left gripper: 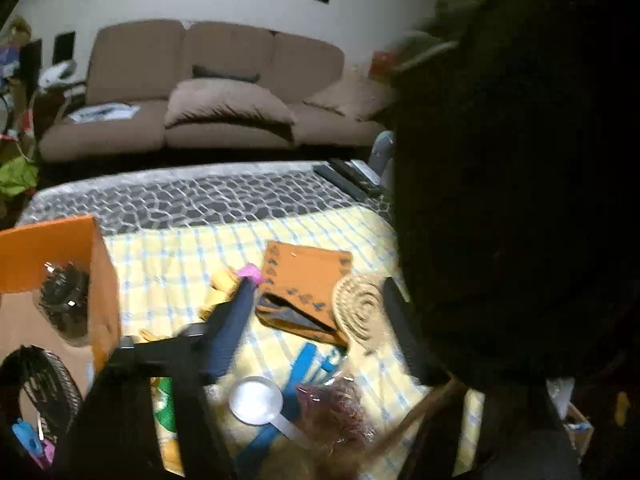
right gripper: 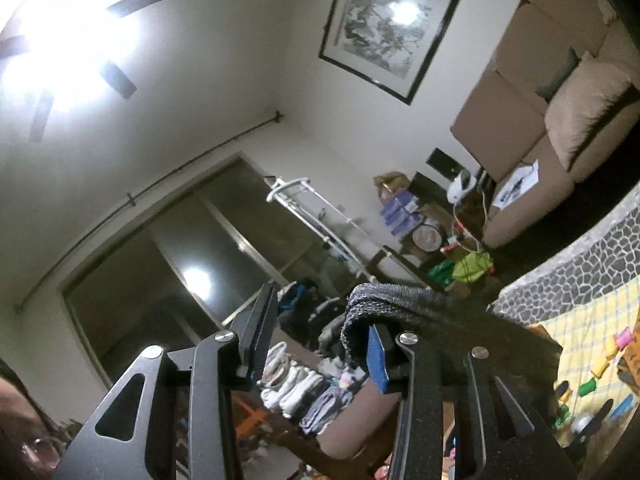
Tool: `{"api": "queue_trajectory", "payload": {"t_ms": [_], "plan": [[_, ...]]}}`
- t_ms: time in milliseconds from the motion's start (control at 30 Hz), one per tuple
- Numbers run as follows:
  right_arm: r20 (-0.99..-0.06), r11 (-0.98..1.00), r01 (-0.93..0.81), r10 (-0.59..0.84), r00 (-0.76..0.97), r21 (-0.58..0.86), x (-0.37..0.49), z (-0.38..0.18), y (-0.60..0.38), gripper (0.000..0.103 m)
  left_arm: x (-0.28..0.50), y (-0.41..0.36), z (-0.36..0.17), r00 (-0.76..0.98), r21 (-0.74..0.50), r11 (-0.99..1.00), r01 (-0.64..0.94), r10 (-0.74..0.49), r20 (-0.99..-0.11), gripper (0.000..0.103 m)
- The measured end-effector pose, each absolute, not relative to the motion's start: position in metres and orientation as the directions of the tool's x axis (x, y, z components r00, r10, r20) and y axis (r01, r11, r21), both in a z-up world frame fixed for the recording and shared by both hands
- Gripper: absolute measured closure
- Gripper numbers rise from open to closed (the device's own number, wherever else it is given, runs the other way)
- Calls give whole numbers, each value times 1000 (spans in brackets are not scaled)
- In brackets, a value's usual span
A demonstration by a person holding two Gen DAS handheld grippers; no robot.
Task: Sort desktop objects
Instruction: 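Lift the black knit item with the right gripper off the table, then carry the black knit item with the right gripper over the box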
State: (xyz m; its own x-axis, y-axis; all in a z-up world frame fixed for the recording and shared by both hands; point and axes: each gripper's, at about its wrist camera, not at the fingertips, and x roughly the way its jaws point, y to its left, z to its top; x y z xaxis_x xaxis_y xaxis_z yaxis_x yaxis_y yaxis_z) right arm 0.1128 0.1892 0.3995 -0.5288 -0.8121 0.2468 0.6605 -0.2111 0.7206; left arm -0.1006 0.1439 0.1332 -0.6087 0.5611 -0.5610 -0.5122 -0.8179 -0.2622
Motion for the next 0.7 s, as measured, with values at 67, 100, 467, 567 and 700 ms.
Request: {"api": "queue_trajectory", "payload": {"t_ms": [67, 100, 467, 567, 700], "plan": [[252, -216, 670, -810, -529, 710, 118, 405, 187, 61, -101, 142, 131, -567, -305, -790, -532, 600, -564, 88], [250, -224, 669, -807, -535, 709, 119, 406, 187, 61, -101, 142, 130, -559, -312, -785, -536, 606, -566, 94], [262, -240, 640, -766, -587, 730, 111, 405, 199, 61, -110, 94, 153, -545, -408, -783, -469, 620, -564, 100], [267, -243, 638, -758, -595, 731, 107, 402, 201, 61, -116, 68, 168, -574, -383, -809, -446, 587, -570, 100], [274, -229, 638, -760, -589, 735, 98, 399, 194, 61, -124, 38, 189, -616, -298, -855, -425, 514, -597, 100]]}}
